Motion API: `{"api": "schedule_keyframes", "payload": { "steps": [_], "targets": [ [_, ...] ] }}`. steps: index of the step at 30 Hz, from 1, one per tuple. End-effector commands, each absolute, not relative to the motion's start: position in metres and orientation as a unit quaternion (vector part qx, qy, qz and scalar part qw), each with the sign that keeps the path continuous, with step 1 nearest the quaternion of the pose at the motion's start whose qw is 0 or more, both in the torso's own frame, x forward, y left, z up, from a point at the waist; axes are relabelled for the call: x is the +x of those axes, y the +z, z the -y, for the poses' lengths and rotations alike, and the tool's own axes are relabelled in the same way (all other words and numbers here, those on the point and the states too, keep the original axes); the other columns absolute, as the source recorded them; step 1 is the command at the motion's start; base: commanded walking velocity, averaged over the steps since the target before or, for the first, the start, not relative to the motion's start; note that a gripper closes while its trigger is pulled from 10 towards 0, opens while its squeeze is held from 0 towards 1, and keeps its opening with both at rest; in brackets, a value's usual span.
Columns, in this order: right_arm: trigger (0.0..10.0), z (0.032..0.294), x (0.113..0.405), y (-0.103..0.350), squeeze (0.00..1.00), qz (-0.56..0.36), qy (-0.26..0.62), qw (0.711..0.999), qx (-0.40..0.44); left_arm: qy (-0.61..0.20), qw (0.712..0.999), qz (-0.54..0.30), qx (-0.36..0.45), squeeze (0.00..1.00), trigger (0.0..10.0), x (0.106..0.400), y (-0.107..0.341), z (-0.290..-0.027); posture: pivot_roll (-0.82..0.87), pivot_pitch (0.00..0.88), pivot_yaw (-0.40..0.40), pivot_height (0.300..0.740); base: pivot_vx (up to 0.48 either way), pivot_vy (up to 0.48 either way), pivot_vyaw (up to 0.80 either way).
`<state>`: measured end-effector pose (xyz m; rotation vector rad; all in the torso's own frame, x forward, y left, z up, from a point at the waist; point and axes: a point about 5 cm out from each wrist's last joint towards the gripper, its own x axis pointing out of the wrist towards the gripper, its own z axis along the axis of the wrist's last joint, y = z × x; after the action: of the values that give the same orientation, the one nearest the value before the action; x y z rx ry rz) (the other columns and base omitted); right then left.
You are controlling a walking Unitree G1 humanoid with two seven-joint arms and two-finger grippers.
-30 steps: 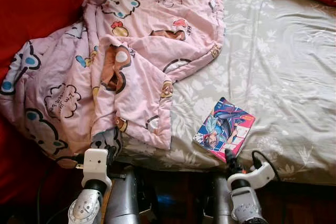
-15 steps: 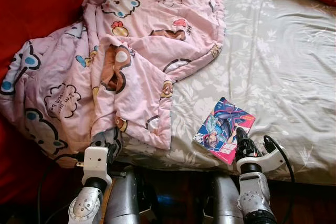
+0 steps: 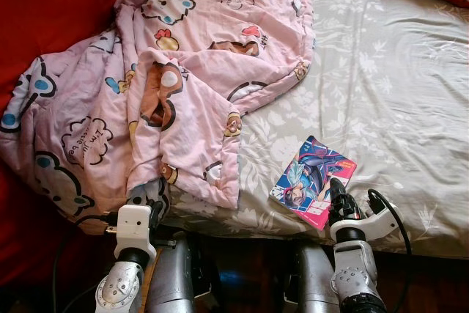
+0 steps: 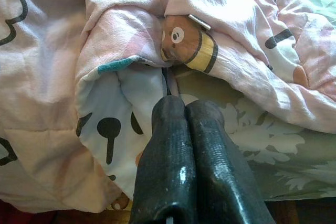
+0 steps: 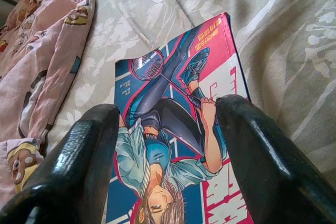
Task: Clean up the room
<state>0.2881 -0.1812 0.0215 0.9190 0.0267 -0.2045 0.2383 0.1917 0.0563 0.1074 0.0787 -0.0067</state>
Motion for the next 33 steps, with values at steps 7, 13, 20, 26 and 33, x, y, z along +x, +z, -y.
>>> {"api": "schedule_keyframes", "payload": {
  "steps": [7, 13, 20, 26, 33],
  "targets": [
    [10.0, 0.185, 0.301, 0.023, 0.0, -0.058, -0.105, 0.911, 0.395, -0.001, 0.996, -0.061, 0.058, 0.0, 10.0, 0.232, 0.047, -0.195, 0.09, 0.282, -0.023, 0.615, 0.0, 0.0, 0.0],
    [10.0, 0.186, 0.327, 0.041, 0.0, -0.091, -0.08, 0.951, 0.283, -0.001, 0.996, -0.059, 0.06, 0.0, 10.0, 0.234, 0.048, -0.195, 0.09, 0.284, -0.024, 0.615, 0.0, 0.0, 0.0],
    [10.0, 0.191, 0.328, 0.041, 0.0, -0.103, -0.096, 0.952, 0.271, -0.001, 0.996, -0.058, 0.06, 0.0, 10.0, 0.231, 0.049, -0.196, 0.11, 0.294, -0.02, 0.615, 0.0, 0.0, 0.0],
    [10.0, 0.196, 0.324, 0.035, 0.0, -0.12, -0.114, 0.947, 0.276, -0.001, 0.996, -0.06, 0.063, 0.0, 10.0, 0.227, 0.049, -0.198, 0.12, 0.305, -0.016, 0.615, 0.0, 0.0, 0.0],
    [10.0, 0.204, 0.317, 0.025, 0.0, -0.142, -0.137, 0.936, 0.293, 0.001, 0.995, -0.068, 0.069, 0.0, 10.0, 0.214, 0.049, -0.203, 0.15, 0.344, -0.002, 0.615, 0.0, 0.0, 0.0]
  ]
}}
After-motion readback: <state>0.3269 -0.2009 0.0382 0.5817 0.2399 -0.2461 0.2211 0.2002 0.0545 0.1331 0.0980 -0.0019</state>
